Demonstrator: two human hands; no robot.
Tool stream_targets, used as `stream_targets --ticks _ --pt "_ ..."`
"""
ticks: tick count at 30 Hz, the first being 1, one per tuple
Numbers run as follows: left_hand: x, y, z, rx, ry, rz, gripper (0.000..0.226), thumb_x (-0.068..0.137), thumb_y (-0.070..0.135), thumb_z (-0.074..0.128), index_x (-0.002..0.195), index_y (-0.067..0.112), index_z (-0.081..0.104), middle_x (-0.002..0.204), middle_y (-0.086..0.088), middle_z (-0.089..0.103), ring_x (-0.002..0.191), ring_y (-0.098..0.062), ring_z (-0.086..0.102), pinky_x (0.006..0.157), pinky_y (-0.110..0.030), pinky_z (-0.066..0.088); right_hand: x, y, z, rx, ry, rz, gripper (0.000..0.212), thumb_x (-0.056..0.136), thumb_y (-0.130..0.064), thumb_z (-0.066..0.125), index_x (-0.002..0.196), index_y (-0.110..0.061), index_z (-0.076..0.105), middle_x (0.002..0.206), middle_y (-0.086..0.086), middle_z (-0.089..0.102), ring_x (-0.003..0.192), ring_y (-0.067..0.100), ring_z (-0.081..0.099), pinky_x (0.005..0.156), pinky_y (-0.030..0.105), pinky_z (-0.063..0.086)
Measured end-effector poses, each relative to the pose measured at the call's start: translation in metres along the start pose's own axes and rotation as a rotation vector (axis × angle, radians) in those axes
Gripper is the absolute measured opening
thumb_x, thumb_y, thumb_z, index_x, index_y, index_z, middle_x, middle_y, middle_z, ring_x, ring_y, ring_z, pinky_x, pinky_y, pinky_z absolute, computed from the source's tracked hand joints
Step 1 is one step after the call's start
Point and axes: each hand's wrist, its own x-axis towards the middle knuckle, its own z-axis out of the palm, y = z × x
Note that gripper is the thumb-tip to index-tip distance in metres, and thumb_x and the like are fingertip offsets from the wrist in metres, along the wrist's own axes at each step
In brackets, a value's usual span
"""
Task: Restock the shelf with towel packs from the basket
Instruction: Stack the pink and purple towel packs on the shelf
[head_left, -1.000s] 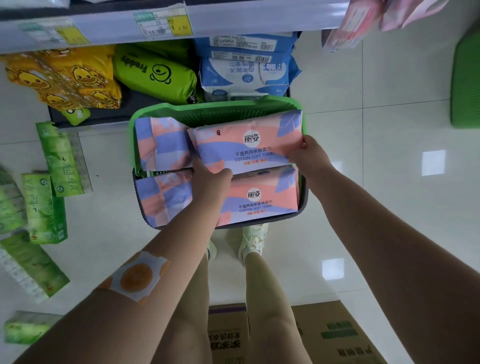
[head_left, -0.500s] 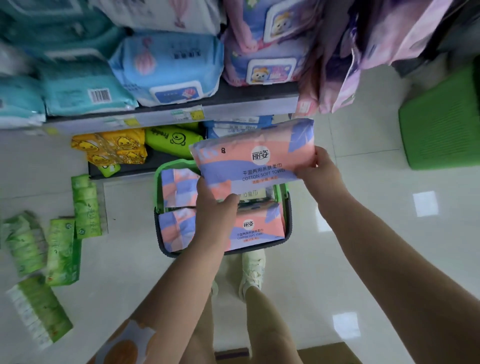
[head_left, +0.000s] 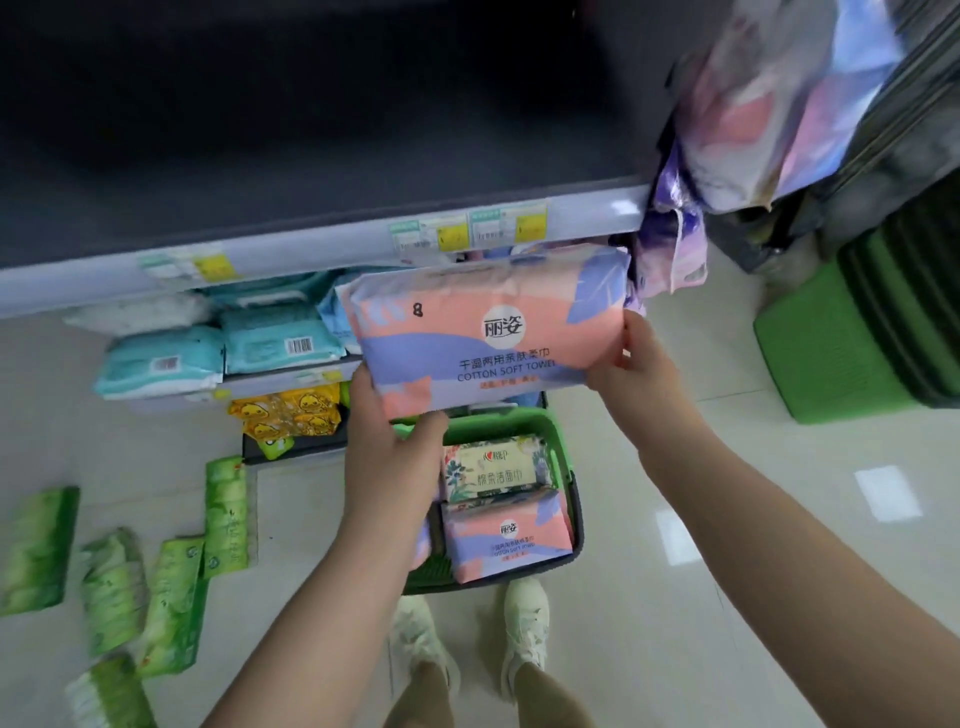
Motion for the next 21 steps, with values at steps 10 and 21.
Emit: stream_targets --ticks 10,21 --pt "0.022 0.082 -0.004 -0.062 0.031 0.107 0.044 0.084 0.001 0.052 0.115 0.031 0.045 0.099 0.016 0.062 0.085 -0.002 0.056 0.069 -0.023 0.04 0.018 -0.083 -0.026 0.083 0.046 -0.145 0.044 0.078 0.003 0.039 0.114 -0.022 0.042 0.076 -0.007 0.051 0.064 0.012 0.048 0.043 0.011 0.038" --pt "0.15 0.11 0.026 -0.015 0.09 0.234 0.037 0.08 0.007 0.066 0.107 0.021 0.045 0.087 0.015 0.057 0.077 0.006 0.051 0.063 -0.016 0.037 0.124 -0.105 0.012 0.096 0.207 -0.269 0.045 0.084 -0.003 0.049 0.127 -0.01 0.037 0.114 0.004 0.051 0.093 0.017 0.048 0.071 0.016 0.032"
